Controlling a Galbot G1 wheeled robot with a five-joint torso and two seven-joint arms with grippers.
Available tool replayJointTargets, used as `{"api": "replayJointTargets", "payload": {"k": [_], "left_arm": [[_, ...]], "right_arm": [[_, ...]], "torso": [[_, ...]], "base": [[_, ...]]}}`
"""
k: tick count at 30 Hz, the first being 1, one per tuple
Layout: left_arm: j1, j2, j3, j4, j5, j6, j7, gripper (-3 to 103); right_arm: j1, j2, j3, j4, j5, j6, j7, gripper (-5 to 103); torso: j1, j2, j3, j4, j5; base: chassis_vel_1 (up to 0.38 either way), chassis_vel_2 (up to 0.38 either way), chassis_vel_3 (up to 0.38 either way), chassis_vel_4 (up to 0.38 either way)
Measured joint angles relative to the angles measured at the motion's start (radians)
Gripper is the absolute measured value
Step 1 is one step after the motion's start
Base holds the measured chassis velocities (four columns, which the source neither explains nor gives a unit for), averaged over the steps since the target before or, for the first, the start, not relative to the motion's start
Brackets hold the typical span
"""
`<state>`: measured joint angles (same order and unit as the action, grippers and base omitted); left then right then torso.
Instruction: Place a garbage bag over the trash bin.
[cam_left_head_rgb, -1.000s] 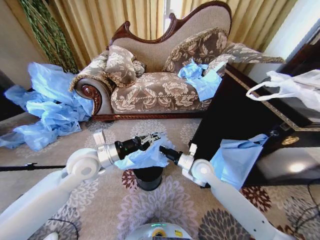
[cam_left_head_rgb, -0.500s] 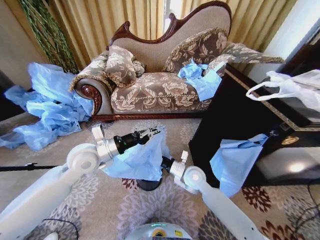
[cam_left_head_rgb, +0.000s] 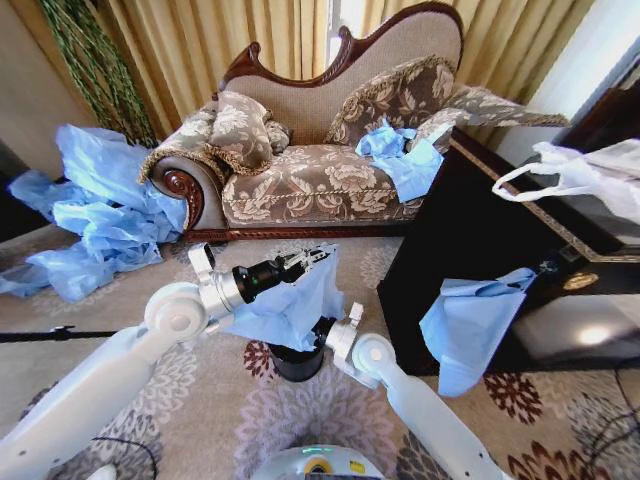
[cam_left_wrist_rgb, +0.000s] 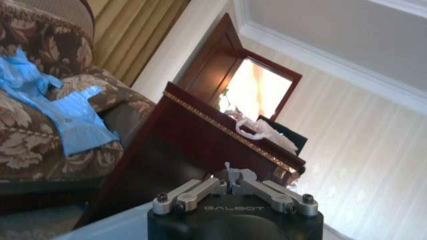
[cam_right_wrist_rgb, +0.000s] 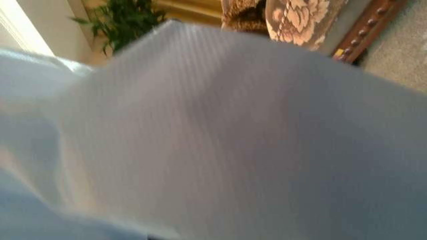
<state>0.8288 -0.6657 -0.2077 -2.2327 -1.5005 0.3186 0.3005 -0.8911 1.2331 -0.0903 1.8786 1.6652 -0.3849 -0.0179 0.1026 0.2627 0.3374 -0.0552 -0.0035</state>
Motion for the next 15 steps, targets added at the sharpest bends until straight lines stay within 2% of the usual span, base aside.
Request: {"api": "replayJointTargets", "payload": {"k": [8,15], "left_arm": [[-0.013,-0.047,0.047,0.015,0.003,-0.008,0.021,0],[-0.035,-0.062,0.093,0.031,0.007,-0.011,0.055,0]], "right_arm": [[-0.017,0.060,0.004,-0.005,0.007,0.019,0.031,0],[-0.010,0.082,0.025,-0.010,0.013,0.034,0.052,0]], "torso": [[0.000,0.000,0.000,0.0000,0.0002],[0.000,0.000,0.000,-0.0001,0.0001]], "base": [[0.000,0.000,0.000,0.000],[0.000,0.000,0.000,0.000]]}}
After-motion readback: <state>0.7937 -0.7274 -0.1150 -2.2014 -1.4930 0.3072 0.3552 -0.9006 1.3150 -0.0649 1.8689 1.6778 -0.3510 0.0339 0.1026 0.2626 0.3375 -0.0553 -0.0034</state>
